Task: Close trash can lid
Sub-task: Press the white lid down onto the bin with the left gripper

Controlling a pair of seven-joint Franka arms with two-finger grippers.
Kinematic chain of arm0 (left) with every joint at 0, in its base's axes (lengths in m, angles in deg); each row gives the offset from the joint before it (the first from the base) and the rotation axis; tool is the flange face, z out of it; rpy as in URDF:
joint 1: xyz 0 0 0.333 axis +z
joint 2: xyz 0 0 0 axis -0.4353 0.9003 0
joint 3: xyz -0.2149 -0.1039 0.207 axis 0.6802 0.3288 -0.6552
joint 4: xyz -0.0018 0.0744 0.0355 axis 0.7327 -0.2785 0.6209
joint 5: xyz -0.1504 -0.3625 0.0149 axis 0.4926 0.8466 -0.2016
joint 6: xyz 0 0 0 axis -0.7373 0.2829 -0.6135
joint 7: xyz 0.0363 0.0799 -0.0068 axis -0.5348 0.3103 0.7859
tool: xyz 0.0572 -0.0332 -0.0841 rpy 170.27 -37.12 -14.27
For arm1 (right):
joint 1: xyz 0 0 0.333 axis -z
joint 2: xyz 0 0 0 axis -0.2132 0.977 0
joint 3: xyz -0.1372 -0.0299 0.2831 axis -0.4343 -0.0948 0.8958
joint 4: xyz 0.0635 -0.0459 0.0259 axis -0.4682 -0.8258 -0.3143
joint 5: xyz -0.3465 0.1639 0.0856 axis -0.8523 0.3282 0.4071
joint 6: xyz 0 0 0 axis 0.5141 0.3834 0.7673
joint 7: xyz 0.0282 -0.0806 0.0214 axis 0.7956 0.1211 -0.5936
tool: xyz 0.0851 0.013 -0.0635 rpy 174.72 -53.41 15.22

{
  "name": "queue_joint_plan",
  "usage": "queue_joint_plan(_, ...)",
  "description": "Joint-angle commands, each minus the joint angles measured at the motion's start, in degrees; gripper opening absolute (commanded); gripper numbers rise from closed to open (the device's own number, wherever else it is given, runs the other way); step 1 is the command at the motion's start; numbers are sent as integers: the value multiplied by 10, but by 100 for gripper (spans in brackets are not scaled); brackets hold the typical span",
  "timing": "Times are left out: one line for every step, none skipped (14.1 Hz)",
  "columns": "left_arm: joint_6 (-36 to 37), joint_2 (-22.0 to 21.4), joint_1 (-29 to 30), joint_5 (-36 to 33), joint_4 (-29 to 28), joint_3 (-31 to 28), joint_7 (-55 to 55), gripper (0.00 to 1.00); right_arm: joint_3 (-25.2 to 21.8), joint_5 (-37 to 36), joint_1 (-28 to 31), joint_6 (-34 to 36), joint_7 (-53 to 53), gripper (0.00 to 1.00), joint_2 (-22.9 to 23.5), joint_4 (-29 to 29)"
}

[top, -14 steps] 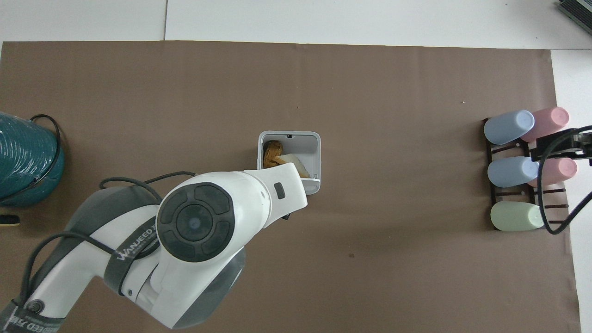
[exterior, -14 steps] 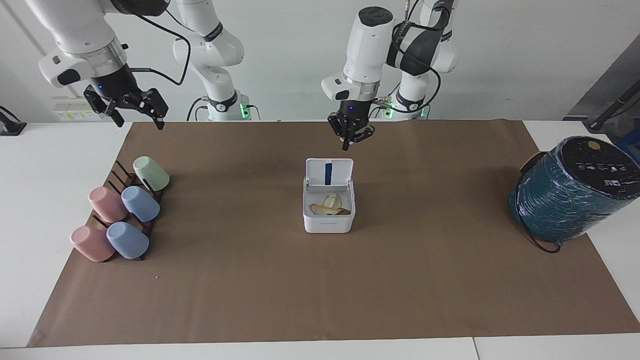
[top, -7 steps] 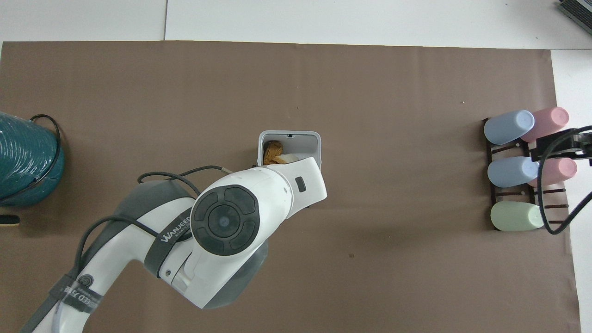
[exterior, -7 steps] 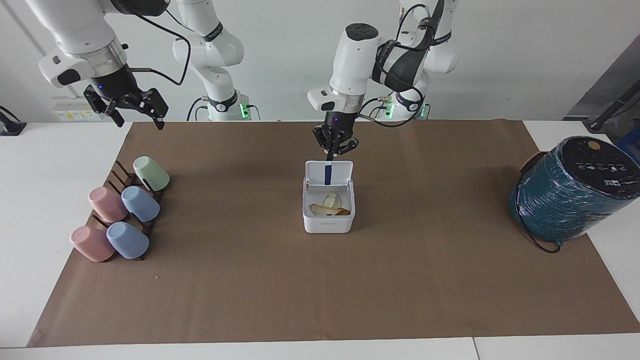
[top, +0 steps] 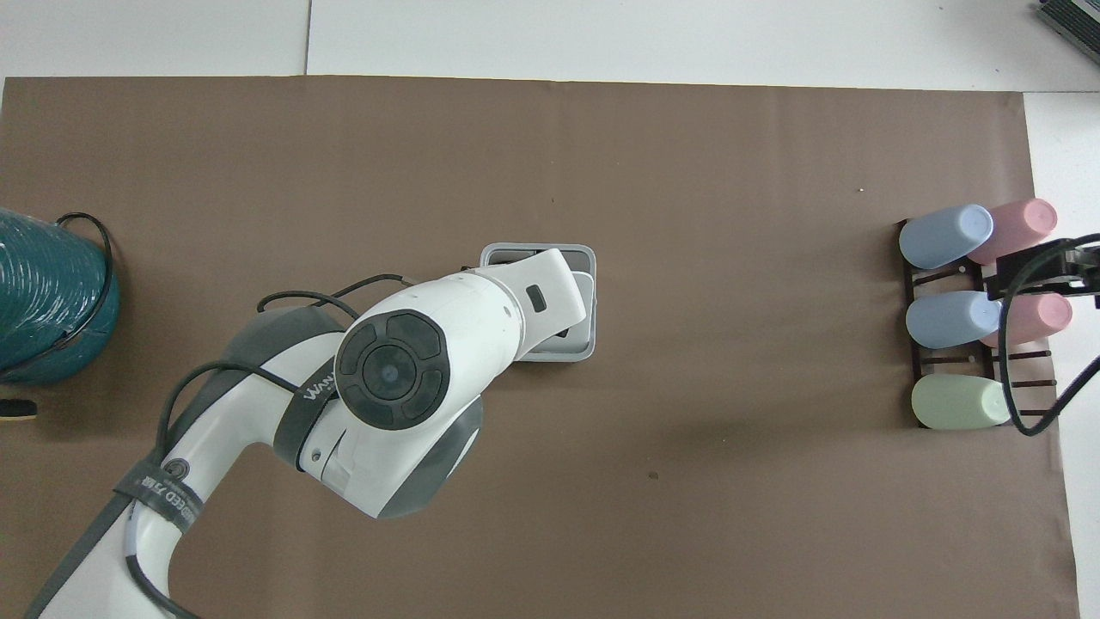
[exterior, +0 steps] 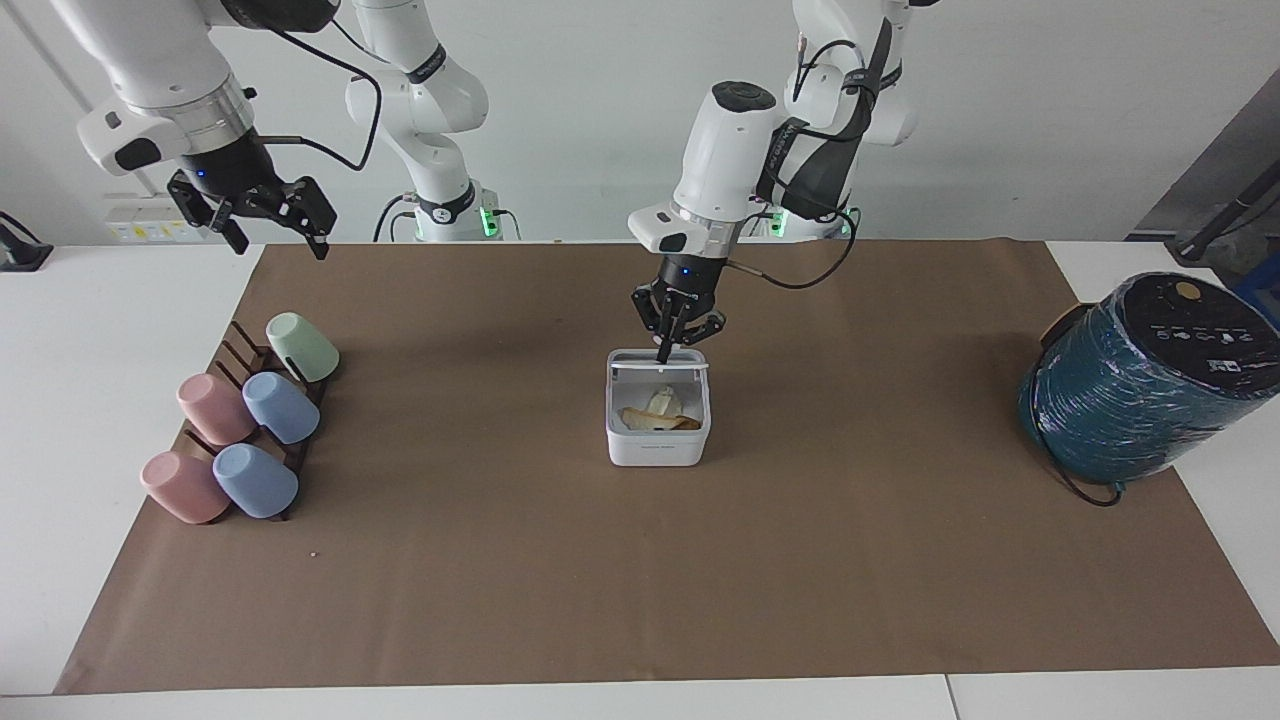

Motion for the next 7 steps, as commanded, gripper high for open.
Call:
queue_joint_plan(-45, 34, 9, -5, 10, 2, 7, 0, 3, -3, 1, -1, -7, 100, -14, -16)
queue_joint_plan(-53, 52, 10, -5, 14, 1, 7, 0, 3, -3, 1, -2, -7, 100, -14, -16)
queue_joint_plan(-61, 65, 10, -5, 19, 1, 7, 0, 3, -3, 1, -1, -7, 100, -14, -15)
queue_joint_plan(-74, 76, 10, -5, 21, 0, 8, 0, 3, -3, 1, -1, -7, 100, -14, -16)
queue_joint_plan(-84, 81, 10, -5, 22, -1, 7, 0, 3, -3, 1, -1, -7, 100, -14, -16)
queue_joint_plan(-89, 87, 11, -6, 24, -2, 7, 0, 3, -3, 1, -1, -7, 100, -14, -16)
queue_joint_plan(-91, 98, 11, -6, 33, -3, 7, 0, 3, -3, 1, -1, -7, 100, -14, -16)
